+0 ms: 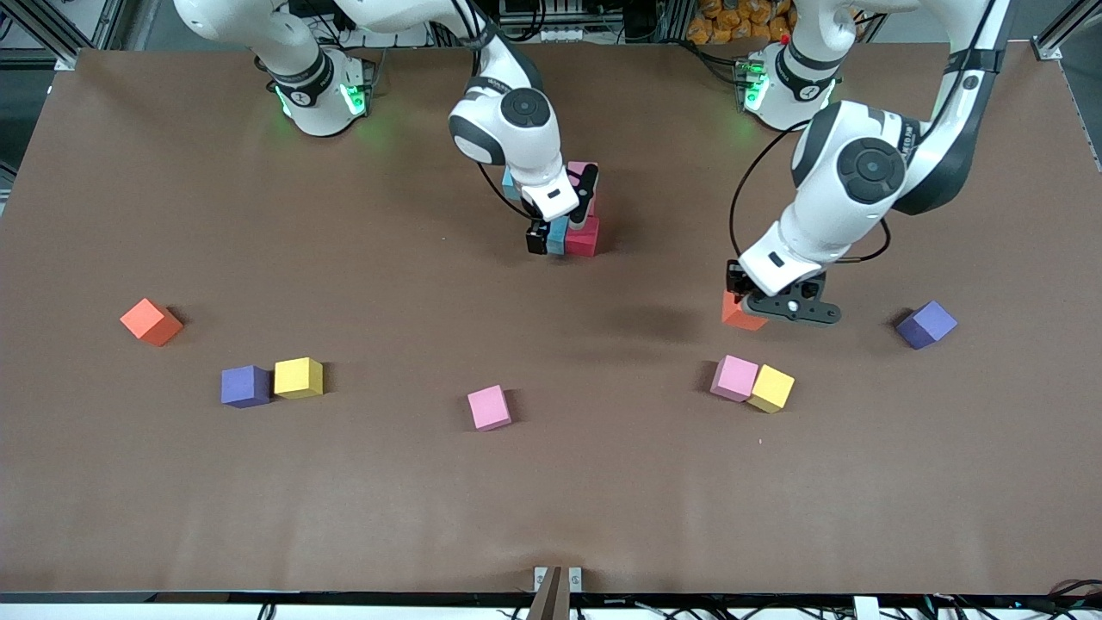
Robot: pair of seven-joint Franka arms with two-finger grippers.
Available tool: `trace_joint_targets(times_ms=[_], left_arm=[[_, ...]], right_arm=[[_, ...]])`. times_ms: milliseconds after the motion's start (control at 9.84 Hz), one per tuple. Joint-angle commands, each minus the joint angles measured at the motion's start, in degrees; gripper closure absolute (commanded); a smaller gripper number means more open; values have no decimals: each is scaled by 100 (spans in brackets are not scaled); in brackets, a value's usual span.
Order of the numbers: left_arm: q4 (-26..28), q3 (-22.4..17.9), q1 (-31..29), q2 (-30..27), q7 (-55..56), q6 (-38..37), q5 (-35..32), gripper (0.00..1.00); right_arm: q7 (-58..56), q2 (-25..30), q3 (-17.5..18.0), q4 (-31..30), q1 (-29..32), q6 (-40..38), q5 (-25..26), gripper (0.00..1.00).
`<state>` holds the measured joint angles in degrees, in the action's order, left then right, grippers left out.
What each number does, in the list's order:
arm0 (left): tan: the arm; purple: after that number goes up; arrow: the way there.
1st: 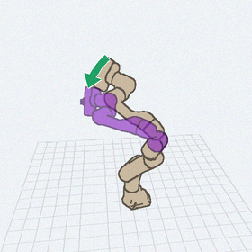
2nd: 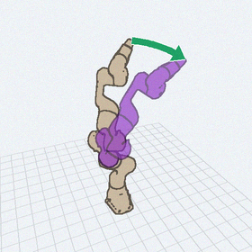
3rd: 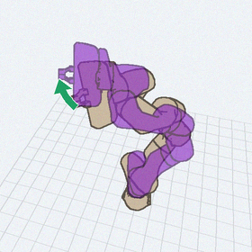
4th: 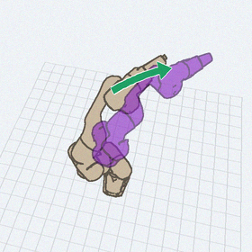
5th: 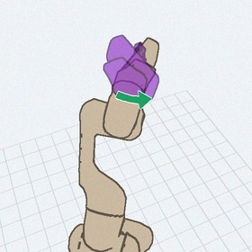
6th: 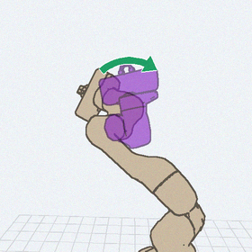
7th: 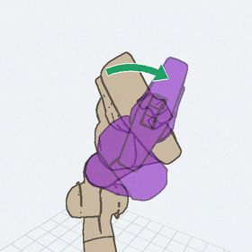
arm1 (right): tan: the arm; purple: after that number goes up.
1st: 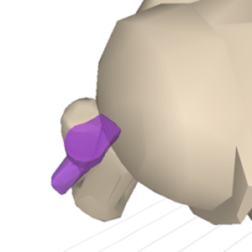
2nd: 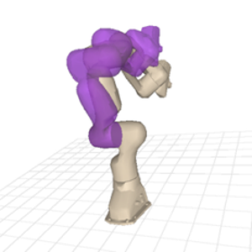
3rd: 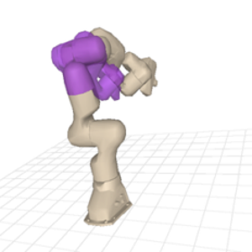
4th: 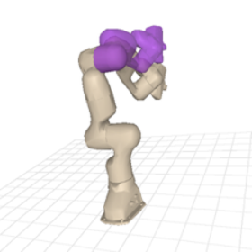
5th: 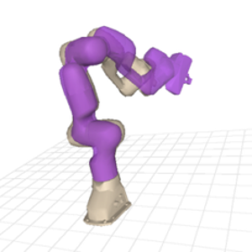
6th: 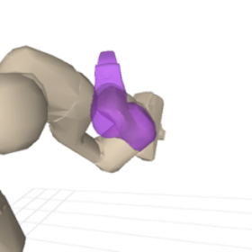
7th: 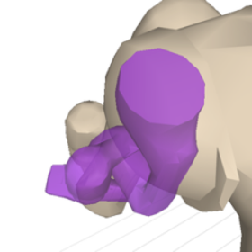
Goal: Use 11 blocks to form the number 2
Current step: 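Carry the orange cube to the stack while the right gripper reaches yellow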
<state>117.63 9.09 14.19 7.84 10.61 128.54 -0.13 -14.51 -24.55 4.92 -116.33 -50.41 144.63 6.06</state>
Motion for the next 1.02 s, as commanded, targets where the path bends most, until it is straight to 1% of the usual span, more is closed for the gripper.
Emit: trace_joint_targets(times_ms=[0, 102, 203, 305, 406, 508, 711, 915], left_arm=[[-170, 267, 102, -2, -77, -162, 48, 72], [-214, 478, 111, -2, -147, -250, -91, 73], [-258, 689, 102, -11, -521, -329, -536, 76], [-293, 795, 111, -28, -577, -539, -654, 76], [-345, 1057, 111, 6, -587, -602, -673, 76], [-372, 1190, 189, 59, -613, -602, -742, 79], [-468, 1200, 767, 138, -989, -602, -796, 79], [-889, 1200, 1277, 436, -1008, -602, -805, 79]], right_arm=[[-17, 572, 9, -101, 302, -583, 115, 0], [-17, 713, 9, -92, 504, -786, 106, 0], [-17, 784, 9, -83, 802, -875, 106, 0], [9, 846, 0, -74, 1109, -928, 106, 0], [35, 908, 0, -65, 1469, -981, 97, 0], [44, 926, 0, 13, 1795, -1033, 88, 0], [-25, 900, -9, 259, 2515, -1270, 97, 0], [-113, 838, -8, 365, 3105, -1254, 106, 0]])
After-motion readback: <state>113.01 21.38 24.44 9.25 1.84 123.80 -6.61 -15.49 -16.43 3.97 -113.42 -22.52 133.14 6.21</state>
